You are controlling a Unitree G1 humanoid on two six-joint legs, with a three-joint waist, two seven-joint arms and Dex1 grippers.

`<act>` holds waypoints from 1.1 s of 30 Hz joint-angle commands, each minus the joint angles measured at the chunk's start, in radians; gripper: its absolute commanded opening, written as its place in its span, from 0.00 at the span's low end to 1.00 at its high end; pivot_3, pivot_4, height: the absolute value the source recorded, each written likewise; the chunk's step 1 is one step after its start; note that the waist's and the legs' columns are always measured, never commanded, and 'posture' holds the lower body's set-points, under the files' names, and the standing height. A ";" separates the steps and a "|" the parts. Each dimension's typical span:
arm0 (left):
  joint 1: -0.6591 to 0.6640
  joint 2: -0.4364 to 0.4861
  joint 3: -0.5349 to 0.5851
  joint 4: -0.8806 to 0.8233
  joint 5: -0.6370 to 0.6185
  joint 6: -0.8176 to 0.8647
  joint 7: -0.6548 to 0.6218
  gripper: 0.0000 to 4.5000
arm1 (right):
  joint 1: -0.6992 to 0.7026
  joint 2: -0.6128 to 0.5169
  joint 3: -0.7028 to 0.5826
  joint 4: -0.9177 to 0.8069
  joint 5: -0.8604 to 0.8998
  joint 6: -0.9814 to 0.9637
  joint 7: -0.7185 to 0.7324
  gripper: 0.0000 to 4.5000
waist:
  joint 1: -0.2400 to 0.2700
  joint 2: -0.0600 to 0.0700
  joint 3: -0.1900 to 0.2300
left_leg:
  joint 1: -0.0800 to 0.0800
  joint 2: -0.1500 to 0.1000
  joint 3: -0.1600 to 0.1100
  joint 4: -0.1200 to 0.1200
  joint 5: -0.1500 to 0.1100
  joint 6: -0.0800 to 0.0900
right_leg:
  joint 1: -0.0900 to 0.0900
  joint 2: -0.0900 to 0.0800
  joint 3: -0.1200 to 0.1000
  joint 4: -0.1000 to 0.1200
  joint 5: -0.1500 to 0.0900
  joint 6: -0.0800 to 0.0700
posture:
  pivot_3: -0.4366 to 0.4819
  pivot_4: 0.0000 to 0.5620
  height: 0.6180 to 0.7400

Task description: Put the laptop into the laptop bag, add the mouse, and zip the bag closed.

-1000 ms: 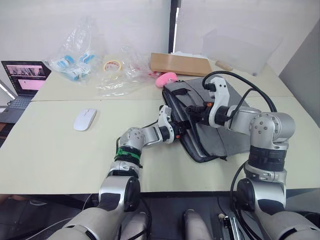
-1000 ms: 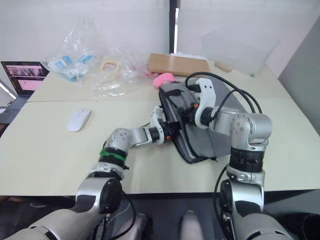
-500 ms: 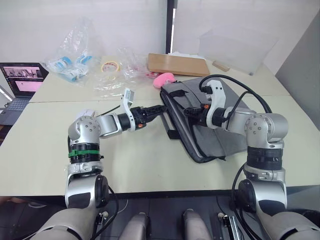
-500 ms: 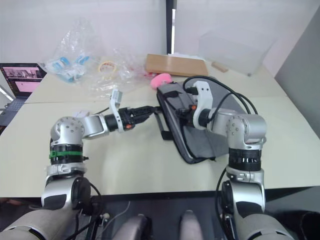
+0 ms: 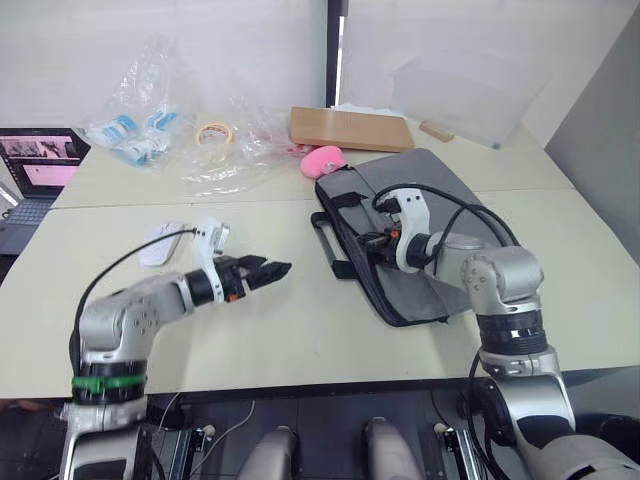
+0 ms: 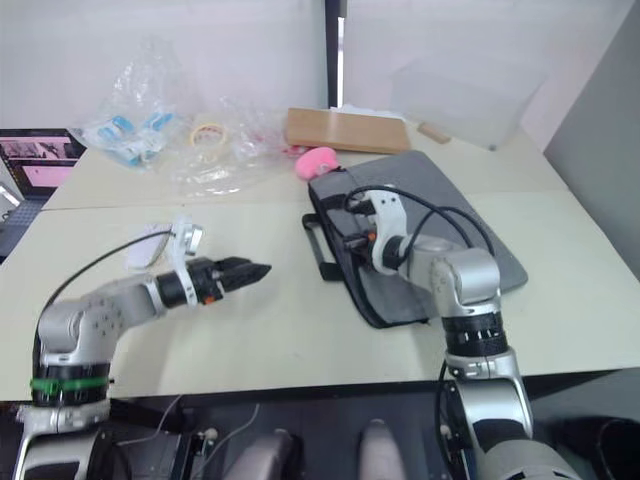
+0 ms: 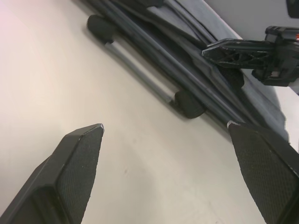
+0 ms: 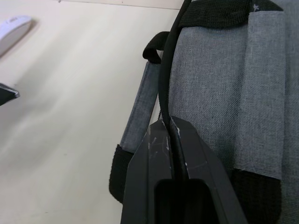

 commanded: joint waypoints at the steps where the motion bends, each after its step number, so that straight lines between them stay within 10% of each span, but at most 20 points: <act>1: 0.047 -0.004 0.088 -0.088 -0.013 -0.072 0.043 0.99 | 0.011 0.003 0.033 -0.018 -0.028 -0.066 0.023 0.00 | 0.000 0.000 0.000 | 0.000 0.000 0.000 0.000 0.000 0.000 | 0.000 0.000 0.000 0.000 0.000 0.000 | 0.48 0.27 1.00; 7: 0.151 0.027 0.170 -0.163 -0.021 -0.092 0.076 0.99 | 0.021 0.007 0.051 0.004 -0.050 -0.115 0.054 0.00 | -0.001 0.000 0.000 | 0.001 0.004 0.002 0.000 0.000 -0.001 | 0.000 0.004 0.000 -0.001 0.002 -0.003 | 0.48 0.27 1.00; 15: 0.256 0.097 0.190 -0.209 0.164 -0.193 0.221 1.00 | 0.021 -0.046 -0.002 -0.066 -0.012 -0.128 0.136 0.66 | 0.001 0.000 0.000 | 0.002 0.006 0.003 -0.001 0.000 -0.001 | 0.001 0.005 0.000 -0.003 0.003 -0.004 | 0.48 0.27 1.00; 23: 0.300 0.274 0.394 0.030 0.162 -0.415 -0.020 1.00 | 0.102 -0.279 -0.130 -0.175 -0.023 -0.420 0.328 0.66 | 0.006 0.000 0.000 | 0.006 0.010 0.006 -0.005 0.000 -0.001 | 0.006 0.008 -0.002 -0.011 0.003 -0.005 | 0.48 0.27 1.00; 33: 0.281 0.592 0.461 0.628 0.251 -0.710 -0.369 1.00 | 0.280 -0.699 -0.299 0.293 -0.084 -0.844 0.726 0.66 | 0.005 0.002 0.002 | 0.015 0.014 0.014 -0.007 -0.002 -0.001 | 0.021 0.015 -0.004 -0.026 0.003 -0.005 | 0.48 0.27 1.00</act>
